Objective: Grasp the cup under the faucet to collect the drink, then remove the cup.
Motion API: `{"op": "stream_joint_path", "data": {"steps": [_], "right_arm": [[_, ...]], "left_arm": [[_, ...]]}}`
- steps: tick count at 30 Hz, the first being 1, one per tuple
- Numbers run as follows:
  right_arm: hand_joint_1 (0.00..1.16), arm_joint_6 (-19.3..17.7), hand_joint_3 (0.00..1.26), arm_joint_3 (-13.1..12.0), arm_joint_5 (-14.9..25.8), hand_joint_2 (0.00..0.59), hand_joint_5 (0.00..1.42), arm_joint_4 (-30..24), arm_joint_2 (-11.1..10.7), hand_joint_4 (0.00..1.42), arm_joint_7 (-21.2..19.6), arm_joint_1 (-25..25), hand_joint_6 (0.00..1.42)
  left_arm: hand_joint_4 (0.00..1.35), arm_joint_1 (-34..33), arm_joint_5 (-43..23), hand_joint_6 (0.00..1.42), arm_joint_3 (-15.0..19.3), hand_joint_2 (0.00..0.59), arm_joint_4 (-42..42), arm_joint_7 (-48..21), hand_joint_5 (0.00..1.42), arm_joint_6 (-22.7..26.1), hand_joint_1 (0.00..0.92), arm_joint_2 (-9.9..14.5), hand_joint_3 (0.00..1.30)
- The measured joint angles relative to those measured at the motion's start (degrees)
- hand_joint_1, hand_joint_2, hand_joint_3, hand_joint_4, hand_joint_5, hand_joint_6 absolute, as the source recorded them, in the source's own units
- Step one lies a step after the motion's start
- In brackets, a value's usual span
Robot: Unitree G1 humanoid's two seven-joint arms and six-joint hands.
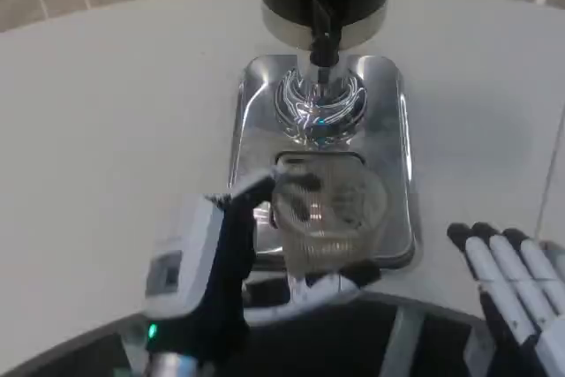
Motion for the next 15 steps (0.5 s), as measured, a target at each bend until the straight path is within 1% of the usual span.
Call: {"op": "stream_joint_path", "data": {"steps": [1, 5, 7, 10, 13, 15], "right_arm": [[0.35, 0.0, 0.0, 0.0, 0.0, 0.586, 0.0, 0.0, 0.1, 0.0, 0.0, -0.1, 0.0], [0.35, 1.3, 0.0, 1.3, -1.6, 0.586, 0.0, -0.2, 1.8, 0.0, 0.0, -1.1, 0.0], [0.35, 1.6, 0.0, 1.7, -2.0, 0.586, 0.0, -0.2, 2.1, 0.0, 0.1, -1.1, 0.0], [0.36, 1.9, 0.0, 2.6, -2.8, 0.586, 0.0, -0.4, 2.6, 0.0, 0.3, -0.9, 0.0], [0.36, 2.0, 0.0, 2.8, -2.8, 0.586, 0.0, -0.5, 2.7, 0.0, 0.3, -0.8, 0.0], [0.37, 2.3, 0.0, 2.8, -2.8, 0.586, 0.0, -0.5, 2.8, 0.0, 0.4, -0.7, 0.0]], "left_arm": [[1.21, -0.6, 0.0, 1.42, 0.1, 0.061, 0.6, 0.1, 1.42, 0.2, 0.669, -0.1, 1.22], [1.21, -7.0, -1.0, 1.42, 0.5, 0.061, 8.7, 1.8, 1.42, 0.8, 0.669, -1.5, 1.21], [1.21, -9.0, -1.0, 1.42, 0.6, 0.061, 11.4, 2.6, 1.42, 0.9, 0.669, -1.8, 1.21], [1.21, -13.7, -0.9, 1.42, 0.3, 0.061, 17.7, 4.3, 1.42, 0.9, 0.669, -1.9, 1.21], [1.21, -16.2, -0.9, 1.42, -0.1, 0.061, 21.4, 5.4, 1.42, 0.6, 0.669, -1.7, 1.21], [1.21, -19.0, -0.9, 1.42, -0.2, 0.061, 25.6, 6.5, 1.42, 0.4, 0.669, -1.4, 1.21]]}}
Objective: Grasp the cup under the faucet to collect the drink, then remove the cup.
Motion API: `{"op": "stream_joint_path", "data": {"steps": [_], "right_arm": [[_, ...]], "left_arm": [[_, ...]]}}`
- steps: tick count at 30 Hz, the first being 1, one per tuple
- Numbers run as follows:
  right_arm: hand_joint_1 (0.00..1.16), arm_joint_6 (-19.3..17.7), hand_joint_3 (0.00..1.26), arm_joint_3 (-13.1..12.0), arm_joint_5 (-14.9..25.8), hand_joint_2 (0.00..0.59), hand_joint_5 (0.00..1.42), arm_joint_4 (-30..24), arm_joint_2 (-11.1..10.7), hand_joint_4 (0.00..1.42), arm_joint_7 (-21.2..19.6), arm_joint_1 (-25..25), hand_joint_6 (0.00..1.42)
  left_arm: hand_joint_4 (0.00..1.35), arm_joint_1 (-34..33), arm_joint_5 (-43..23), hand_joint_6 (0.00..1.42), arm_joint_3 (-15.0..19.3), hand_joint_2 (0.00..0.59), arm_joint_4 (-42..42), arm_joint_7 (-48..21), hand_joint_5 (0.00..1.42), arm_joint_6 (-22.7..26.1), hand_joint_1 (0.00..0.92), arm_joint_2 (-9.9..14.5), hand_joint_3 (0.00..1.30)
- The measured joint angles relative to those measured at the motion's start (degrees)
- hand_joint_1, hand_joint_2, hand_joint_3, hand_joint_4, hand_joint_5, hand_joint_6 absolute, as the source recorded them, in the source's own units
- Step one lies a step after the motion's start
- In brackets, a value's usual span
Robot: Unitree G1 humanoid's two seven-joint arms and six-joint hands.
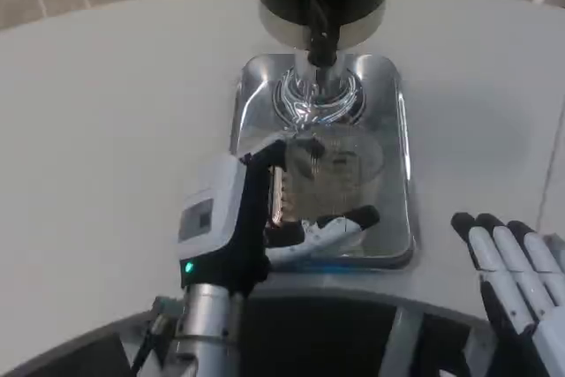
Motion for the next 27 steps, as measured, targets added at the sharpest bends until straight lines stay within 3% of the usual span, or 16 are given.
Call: {"op": "stream_joint_path", "data": {"steps": [10, 13, 15, 17, 19, 21, 23, 27], "right_arm": [[0.37, 1.3, 0.0, -1.0, 0.1, 0.586, 0.0, -0.2, -0.4, 0.0, 1.2, -0.3, 0.0], [0.38, 1.3, 0.0, -1.1, 0.1, 0.586, 0.0, -0.2, -0.5, 0.0, 1.6, -0.3, 0.0], [0.38, 1.3, 0.0, -1.1, 0.1, 0.586, 0.0, -0.2, -0.5, 0.0, 1.7, -0.3, 0.0], [0.38, 1.3, 0.0, -1.0, 0.1, 0.586, 0.0, -0.3, -0.5, 0.0, 1.7, -0.2, 0.0], [0.38, 1.3, 0.0, -0.8, 0.1, 0.586, 0.0, -0.6, -0.4, 0.0, 1.7, 0.0, 0.0], [0.38, 1.3, 0.0, -0.7, 0.1, 0.586, 0.0, -0.8, -0.3, 0.0, 1.7, 0.1, 0.0], [0.38, 1.3, 0.0, -0.4, 0.1, 0.586, 0.0, -1.0, -0.2, 0.0, 1.7, 0.1, 0.0], [0.38, 1.3, 0.0, 0.0, 0.1, 0.586, 0.0, -0.9, 0.0, 0.0, 1.7, 0.3, 0.0]], "left_arm": [[1.2, -14.0, -1.2, 1.42, -0.5, 0.071, 20.3, 6.1, 1.42, -2.5, 0.661, 0.8, 1.18], [1.21, -16.0, -2.5, 1.42, -0.3, 0.093, 23.7, 8.1, 1.41, -2.8, 0.61, 0.7, 1.12], [1.15, -17.0, -3.3, 1.42, -0.3, 0.095, 25.6, 9.0, 1.32, -3.0, 0.568, 0.7, 1.04], [0.97, -17.5, -4.0, 1.4, -0.4, 0.089, 26.3, 9.4, 1.18, -3.0, 0.488, 0.8, 0.83], [0.64, -17.6, -4.2, 1.23, -0.7, 0.077, 26.6, 9.6, 0.95, -3.0, 0.428, 0.9, 0.53], [0.39, -17.6, -4.4, 1.08, -1.1, 0.068, 26.6, 9.4, 0.79, -3.1, 0.38, 1.2, 0.34], [0.29, -17.6, -4.3, 0.99, -2.1, 0.064, 26.2, 8.2, 0.72, -3.3, 0.345, 2.2, 0.26], [0.21, -17.1, -4.4, 0.92, -3.2, 0.062, 24.0, 6.3, 0.66, -4.1, 0.316, 3.9, 0.22]]}}
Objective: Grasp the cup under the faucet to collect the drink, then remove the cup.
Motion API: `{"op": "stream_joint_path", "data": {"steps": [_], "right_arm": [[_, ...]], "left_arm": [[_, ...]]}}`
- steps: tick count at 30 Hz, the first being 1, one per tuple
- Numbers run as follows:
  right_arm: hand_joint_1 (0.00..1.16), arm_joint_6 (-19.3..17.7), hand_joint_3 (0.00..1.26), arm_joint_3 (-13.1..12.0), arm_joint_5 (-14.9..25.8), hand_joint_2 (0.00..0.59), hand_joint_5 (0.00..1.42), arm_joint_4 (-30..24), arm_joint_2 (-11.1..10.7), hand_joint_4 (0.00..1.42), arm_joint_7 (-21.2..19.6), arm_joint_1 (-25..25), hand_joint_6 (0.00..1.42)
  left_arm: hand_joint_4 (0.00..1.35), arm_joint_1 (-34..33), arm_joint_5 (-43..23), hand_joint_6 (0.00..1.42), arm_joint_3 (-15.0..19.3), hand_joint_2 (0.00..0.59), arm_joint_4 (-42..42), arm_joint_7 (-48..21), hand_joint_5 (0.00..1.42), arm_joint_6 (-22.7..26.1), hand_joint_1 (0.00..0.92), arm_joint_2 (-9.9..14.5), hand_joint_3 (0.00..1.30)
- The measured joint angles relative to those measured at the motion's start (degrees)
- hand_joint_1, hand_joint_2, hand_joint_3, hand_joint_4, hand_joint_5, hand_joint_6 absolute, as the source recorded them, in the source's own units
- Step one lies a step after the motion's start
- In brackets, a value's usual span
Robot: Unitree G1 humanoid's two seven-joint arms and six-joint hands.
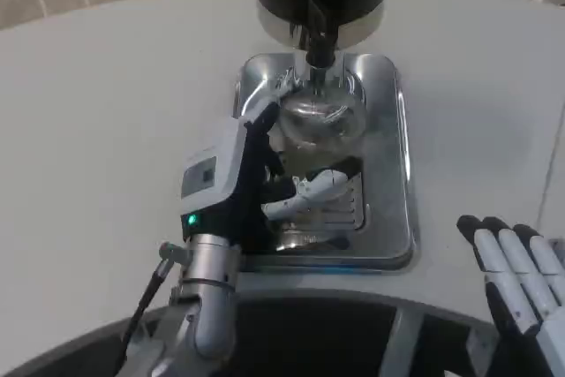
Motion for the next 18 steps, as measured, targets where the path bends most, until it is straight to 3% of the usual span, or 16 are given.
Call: {"op": "stream_joint_path", "data": {"steps": [8, 11, 13, 15, 18], "right_arm": [[0.38, 0.3, 0.0, -0.1, 0.7, 0.586, 0.0, 0.0, -0.1, 0.0, 0.2, -0.1, 0.0], [0.38, 0.5, 0.0, -0.2, 1.3, 0.586, 0.0, 0.0, -0.1, 0.0, 0.4, -0.4, 0.0], [0.38, 0.7, 0.0, -0.3, 1.8, 0.586, 0.0, 0.0, -0.1, 0.0, 0.6, -0.9, 0.0], [0.38, 2.0, 0.0, -0.2, 2.9, 0.586, 0.0, 0.2, 0.3, 0.0, 1.2, -3.4, 0.0], [0.38, 3.5, 0.0, 0.5, 3.7, 0.586, 0.0, 1.2, 0.9, 0.0, 1.7, -6.1, 0.0]], "left_arm": [[0.19, 2.3, -1.0, 0.88, 0.0, 0.061, -2.3, -1.5, 0.62, 0.0, 0.314, 0.6, 0.2], [0.15, 4.2, -0.7, 0.78, 0.2, 0.052, -6.0, -1.7, 0.56, 0.5, 0.265, 1.7, 0.17], [0.14, 6.3, 0.8, 0.74, 0.1, 0.045, -10.1, -1.8, 0.54, 1.2, 0.238, 3.3, 0.16], [0.14, 10.6, 3.9, 0.72, 0.8, 0.035, -18.7, -2.2, 0.53, 3.7, 0.209, 7.0, 0.16], [0.15, 17.1, 5.9, 0.7, 3.0, 0.031, -28.6, -4.3, 0.51, 7.8, 0.179, 10.3, 0.16]]}}
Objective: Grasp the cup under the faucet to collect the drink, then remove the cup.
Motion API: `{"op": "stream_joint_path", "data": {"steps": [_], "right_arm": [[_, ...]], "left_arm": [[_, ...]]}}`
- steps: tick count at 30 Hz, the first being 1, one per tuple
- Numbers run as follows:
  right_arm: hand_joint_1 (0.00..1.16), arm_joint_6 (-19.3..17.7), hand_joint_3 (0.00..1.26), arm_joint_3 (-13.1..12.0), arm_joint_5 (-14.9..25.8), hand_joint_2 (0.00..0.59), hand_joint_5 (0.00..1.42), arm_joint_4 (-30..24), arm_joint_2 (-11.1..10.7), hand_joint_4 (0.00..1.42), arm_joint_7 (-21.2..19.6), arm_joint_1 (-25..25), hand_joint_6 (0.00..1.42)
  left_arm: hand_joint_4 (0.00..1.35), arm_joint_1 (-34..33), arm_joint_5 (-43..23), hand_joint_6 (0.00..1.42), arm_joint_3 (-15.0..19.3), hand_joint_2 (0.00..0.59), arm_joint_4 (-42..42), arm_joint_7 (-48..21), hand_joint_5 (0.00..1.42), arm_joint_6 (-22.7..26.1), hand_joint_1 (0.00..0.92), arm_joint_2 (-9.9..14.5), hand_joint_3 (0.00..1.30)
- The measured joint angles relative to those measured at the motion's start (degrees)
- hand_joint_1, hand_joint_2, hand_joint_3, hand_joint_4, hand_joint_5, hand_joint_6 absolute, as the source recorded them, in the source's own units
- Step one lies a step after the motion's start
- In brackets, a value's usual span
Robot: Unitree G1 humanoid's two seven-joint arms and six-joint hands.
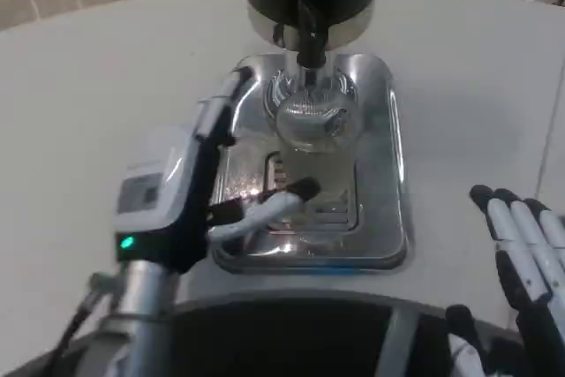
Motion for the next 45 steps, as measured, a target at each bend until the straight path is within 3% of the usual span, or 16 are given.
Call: {"op": "stream_joint_path", "data": {"steps": [5, 11, 19, 24, 34, 45], "right_arm": [[0.38, 2.9, 0.0, 3.1, 0.7, 0.586, 0.0, 1.1, 2.0, 0.0, 1.7, -6.0, 0.0], [0.38, 7.2, 0.0, 7.0, 4.4, 0.586, 0.0, 4.4, 4.8, 0.0, 4.3, -15.8, 0.0], [0.39, 13.1, 0.0, 10.2, 12.4, 0.585, 0.0, 4.5, 7.3, 0.0, 8.2, -21.3, 0.0], [0.4, 15.1, 0.0, 13.0, 14.7, 0.586, 0.0, 3.7, 7.4, 0.0, 8.4, -25.1, 0.0], [0.41, 21.3, 0.0, 13.5, 20.3, 0.585, 0.0, 3.6, 7.5, 0.0, 10.1, -33.6, 0.0], [0.42, 26.1, 0.0, 11.7, 25.3, 0.586, 0.0, 4.7, 7.4, 0.0, 11.2, -42.9, 0.0]], "left_arm": [[0.05, 12.4, 4.6, 0.5, 3.3, 0.028, -15.4, -3.6, 0.37, 8.2, 0.015, 2.5, 0.08], [0.0, 24.6, 7.0, 0.24, 4.5, 0.085, -26.5, -7.6, 0.17, 12.6, 0.0, 1.9, 0.0], [0.0, 32.3, 9.1, 0.2, 3.8, 0.106, -33.5, -10.3, 0.14, 13.7, 0.0, 0.7, 0.0], [0.0, 34.3, 10.5, 0.18, 2.5, 0.113, -35.3, -11.7, 0.13, 13.6, 0.0, 0.2, 0.0], [0.0, 38.5, 10.4, 0.16, 3.9, 0.118, -39.4, -12.2, 0.13, 13.7, 0.0, -1.0, 0.0], [0.0, 40.7, 10.4, 0.15, 3.9, 0.119, -39.7, -12.3, 0.13, 12.8, 0.0, -1.2, 0.0]]}}
